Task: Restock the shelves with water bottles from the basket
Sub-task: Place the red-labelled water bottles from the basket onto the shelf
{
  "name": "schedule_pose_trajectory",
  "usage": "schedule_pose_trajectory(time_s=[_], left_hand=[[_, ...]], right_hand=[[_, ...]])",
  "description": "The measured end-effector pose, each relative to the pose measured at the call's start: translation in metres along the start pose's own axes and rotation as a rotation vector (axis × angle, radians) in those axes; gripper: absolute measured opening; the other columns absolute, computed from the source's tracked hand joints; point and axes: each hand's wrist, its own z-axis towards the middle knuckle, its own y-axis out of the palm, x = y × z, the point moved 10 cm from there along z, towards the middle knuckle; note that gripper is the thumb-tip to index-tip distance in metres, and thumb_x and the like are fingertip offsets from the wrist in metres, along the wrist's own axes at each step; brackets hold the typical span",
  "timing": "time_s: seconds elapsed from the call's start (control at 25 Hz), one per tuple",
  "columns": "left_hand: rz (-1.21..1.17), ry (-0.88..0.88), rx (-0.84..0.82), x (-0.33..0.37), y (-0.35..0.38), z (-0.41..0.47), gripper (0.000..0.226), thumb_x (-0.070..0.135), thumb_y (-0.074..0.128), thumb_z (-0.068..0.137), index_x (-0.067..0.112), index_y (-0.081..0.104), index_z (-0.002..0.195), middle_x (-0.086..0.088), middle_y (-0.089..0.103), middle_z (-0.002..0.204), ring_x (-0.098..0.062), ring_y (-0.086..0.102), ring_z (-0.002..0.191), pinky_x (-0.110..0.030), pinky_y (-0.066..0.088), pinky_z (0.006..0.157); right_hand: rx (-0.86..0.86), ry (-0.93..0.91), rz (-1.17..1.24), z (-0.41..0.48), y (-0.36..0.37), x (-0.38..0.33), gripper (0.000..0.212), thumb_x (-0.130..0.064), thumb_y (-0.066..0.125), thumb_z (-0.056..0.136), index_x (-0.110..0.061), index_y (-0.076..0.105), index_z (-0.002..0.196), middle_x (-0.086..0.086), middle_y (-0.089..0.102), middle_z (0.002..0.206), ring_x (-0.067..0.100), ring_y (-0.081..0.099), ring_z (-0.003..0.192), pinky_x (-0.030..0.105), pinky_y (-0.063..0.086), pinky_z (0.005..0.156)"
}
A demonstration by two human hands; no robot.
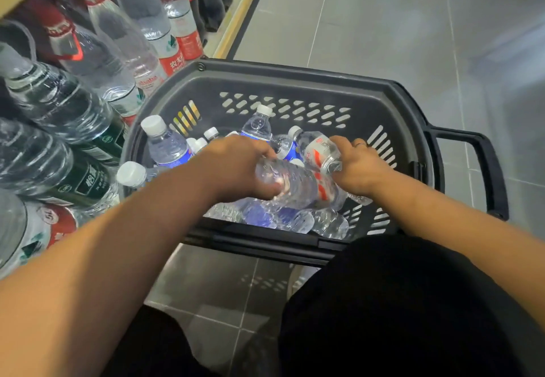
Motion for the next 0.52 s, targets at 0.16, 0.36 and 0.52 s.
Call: schedule_pose_trajectory(time_s=[0.16, 0.36, 0.52], left_hand=[[-0.096, -0.096, 0.015, -0.043, -0.027, -0.019, 0.058, 0.049, 0.078, 0.07, 0.029, 0.061, 0.122, 0.005, 0.065, 0.113, -0.015, 0.058, 0.094, -0.026, 0.042, 0.082], [-0.072, -0.133, 0.015, -0.071, -0.021, -0.023, 0.057, 0.047, 0.079, 0.07, 0.029, 0.057, 0.119, 0.004, 0.064, 0.108, -0.015, 0.058, 0.088, -0.027, 0.039, 0.073], [0.094, -0.026, 0.056, -0.052, 0.003, -0.013, 0.07, 0.048, 0.079, 0.065, 0.024, 0.052, 0.125, -0.001, 0.062, 0.116, -0.024, 0.059, 0.1, -0.032, 0.045, 0.084]], right_hand=[[-0.067, 0.047, 0.16, 0.012, 0.003, 0.0, 0.065, -0.032, 0.059, 0.088, -0.027, 0.027, 0.145, 0.017, 0.041, 0.136, 0.036, 0.05, 0.116, 0.042, 0.046, 0.095], [-0.003, 0.139, 0.507, 0.02, -0.001, 0.008, 0.042, -0.034, 0.046, 0.099, -0.01, 0.047, 0.134, 0.013, 0.056, 0.125, 0.028, 0.054, 0.107, 0.035, 0.042, 0.089], [-0.044, 0.184, 0.612, 0.026, 0.0, 0.014, 0.036, -0.014, 0.05, 0.097, 0.004, 0.053, 0.128, 0.006, 0.057, 0.09, 0.019, 0.05, 0.076, 0.023, 0.037, 0.061]])
